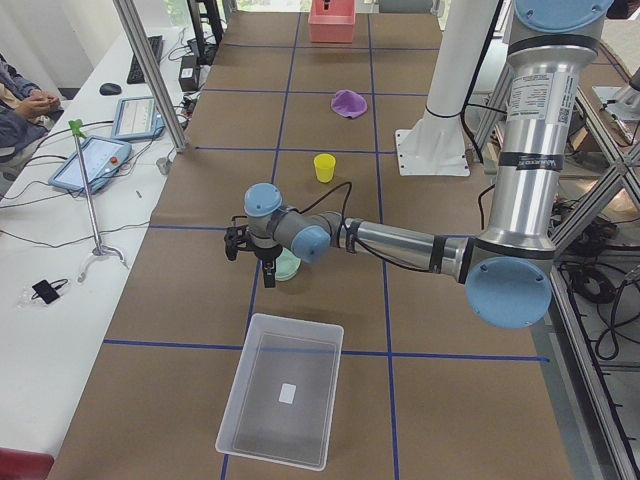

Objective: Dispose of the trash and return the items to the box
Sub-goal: 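Reach the left gripper to the pale green bowl and grasp its rim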

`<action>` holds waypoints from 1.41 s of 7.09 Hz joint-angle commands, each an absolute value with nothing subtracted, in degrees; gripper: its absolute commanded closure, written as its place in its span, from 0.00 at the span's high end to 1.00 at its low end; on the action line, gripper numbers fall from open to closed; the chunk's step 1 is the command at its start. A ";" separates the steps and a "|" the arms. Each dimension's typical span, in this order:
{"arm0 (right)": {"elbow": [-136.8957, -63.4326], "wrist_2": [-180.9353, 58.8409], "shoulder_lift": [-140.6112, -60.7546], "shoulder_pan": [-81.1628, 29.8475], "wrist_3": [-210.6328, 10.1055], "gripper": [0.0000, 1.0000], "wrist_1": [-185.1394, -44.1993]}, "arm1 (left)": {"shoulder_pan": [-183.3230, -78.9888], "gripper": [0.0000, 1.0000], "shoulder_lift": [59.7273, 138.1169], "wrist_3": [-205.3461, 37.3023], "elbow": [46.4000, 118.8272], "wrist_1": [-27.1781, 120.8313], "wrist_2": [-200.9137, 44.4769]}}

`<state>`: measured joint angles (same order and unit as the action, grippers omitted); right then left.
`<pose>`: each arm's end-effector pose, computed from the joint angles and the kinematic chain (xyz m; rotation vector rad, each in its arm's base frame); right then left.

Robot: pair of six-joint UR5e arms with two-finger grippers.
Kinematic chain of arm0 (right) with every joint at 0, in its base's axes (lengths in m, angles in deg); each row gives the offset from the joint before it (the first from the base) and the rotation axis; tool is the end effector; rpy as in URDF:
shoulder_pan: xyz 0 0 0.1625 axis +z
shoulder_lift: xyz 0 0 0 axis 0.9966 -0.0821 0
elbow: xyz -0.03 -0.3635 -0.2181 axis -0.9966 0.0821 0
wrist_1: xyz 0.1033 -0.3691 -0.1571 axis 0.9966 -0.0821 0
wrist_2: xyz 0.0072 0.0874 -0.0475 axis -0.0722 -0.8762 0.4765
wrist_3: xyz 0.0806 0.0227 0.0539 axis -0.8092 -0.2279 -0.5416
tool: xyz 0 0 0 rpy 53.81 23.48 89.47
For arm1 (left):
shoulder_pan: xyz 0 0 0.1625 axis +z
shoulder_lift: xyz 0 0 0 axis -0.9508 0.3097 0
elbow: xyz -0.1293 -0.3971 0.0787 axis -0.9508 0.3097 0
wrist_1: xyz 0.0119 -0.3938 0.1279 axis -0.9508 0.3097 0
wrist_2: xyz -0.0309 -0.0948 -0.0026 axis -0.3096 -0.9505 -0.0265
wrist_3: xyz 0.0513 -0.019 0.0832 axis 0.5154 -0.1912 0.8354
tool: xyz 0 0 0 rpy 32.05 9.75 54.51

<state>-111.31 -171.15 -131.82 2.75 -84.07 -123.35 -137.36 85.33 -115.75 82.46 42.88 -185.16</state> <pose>0.0507 -0.4215 0.6172 0.1129 -0.7541 -0.0779 0.1677 -0.5379 0.5580 0.0167 0.8191 -0.1892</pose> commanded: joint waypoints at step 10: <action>-111.32 -170.91 -131.25 2.60 -84.55 1.00 -123.44 | -130.32 0.00 86.45 -126.07 78.38 49.12 -186.44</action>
<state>-111.25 -170.75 -131.25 2.60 -84.55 -123.44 -130.09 86.55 -126.16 77.52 49.47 -182.18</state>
